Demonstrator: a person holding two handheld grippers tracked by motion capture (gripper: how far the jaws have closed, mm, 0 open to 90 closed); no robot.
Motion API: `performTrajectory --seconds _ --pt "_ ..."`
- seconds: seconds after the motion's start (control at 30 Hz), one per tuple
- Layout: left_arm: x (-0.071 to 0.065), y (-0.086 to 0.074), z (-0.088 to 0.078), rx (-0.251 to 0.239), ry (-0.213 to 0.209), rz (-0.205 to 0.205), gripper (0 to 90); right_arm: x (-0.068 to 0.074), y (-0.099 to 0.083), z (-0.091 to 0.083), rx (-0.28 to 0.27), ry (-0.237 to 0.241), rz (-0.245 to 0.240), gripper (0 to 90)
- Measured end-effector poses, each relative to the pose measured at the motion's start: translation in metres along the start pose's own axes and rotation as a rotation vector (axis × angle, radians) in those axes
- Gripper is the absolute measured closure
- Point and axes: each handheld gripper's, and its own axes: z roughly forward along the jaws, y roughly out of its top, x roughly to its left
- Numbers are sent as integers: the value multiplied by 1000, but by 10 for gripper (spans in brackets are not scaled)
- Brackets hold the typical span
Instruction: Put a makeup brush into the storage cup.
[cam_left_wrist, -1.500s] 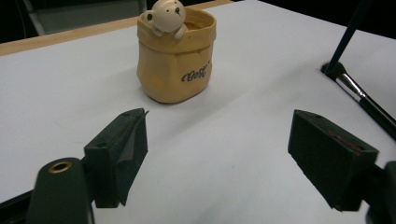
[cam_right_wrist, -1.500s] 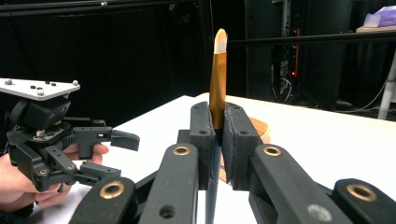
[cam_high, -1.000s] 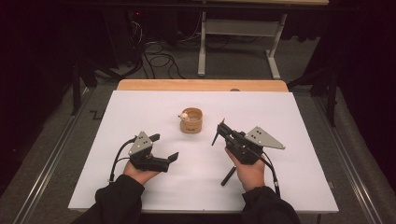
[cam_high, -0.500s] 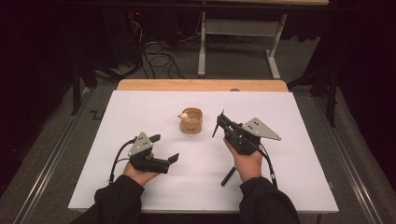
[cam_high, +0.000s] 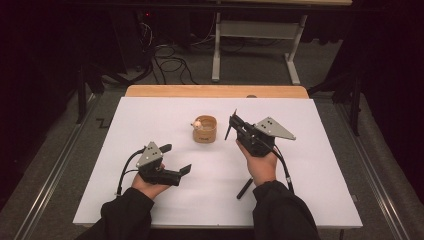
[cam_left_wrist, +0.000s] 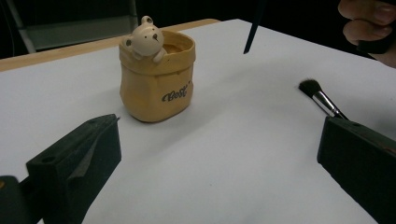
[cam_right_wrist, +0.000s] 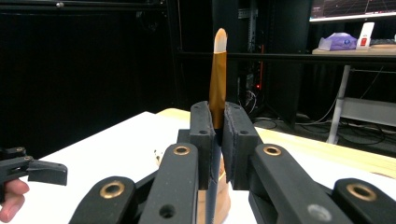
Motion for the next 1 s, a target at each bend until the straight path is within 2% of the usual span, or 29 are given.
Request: performTrajectory --seconds 0.6,0.77,1.0 --pt "0 1 -2 -10 -6 -4 4 5 13 26 -4 9 -6 848" --pt "0 0 -1 -8 -9 -3 4 3 14 37 -1 7 3 848" --pt "0 0 -2 -8 -10 -3 4 1 16 44 0 1 3 848"
